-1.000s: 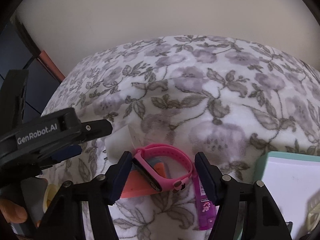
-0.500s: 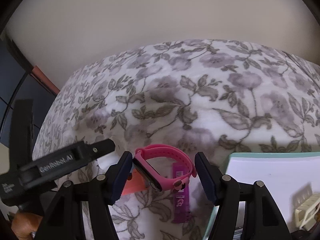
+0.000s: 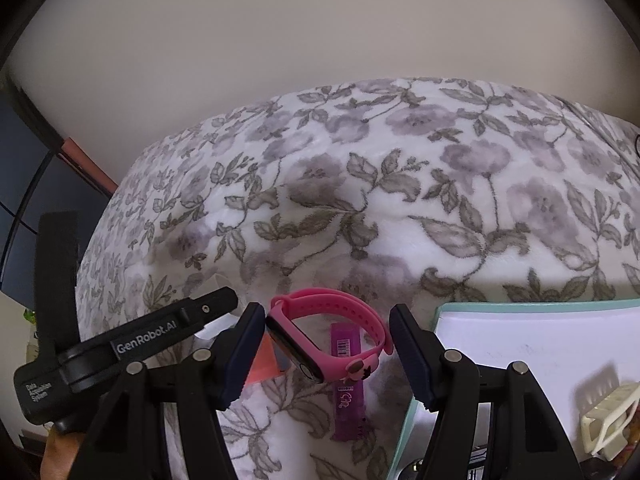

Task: Organize rigid objects
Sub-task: 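Grasp the white charger plug with the left gripper while the right grasps the pink watch band, then carry the white plug and pink watch band into the tray and open both grippers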

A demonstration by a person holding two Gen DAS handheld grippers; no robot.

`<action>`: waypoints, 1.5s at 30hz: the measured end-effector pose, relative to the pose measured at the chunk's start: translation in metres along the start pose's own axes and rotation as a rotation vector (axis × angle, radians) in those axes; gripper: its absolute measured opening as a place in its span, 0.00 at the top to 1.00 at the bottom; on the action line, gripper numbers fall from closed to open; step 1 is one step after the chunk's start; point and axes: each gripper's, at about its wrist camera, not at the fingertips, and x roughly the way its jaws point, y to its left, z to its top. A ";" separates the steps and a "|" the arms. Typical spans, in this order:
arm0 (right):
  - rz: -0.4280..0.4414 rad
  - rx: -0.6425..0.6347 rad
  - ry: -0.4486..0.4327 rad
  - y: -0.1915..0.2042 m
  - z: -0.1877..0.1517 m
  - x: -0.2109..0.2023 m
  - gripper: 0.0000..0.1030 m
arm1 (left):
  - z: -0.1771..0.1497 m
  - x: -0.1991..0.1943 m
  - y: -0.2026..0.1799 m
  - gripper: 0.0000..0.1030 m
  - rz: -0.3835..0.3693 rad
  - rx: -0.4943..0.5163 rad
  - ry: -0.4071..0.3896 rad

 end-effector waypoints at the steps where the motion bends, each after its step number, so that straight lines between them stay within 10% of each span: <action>1: -0.001 0.004 0.001 -0.001 0.000 0.000 0.34 | 0.000 0.000 0.000 0.38 -0.003 0.002 0.002; 45: -0.069 0.168 -0.090 -0.054 -0.079 -0.155 0.34 | -0.100 -0.117 -0.074 0.38 -0.068 0.234 -0.128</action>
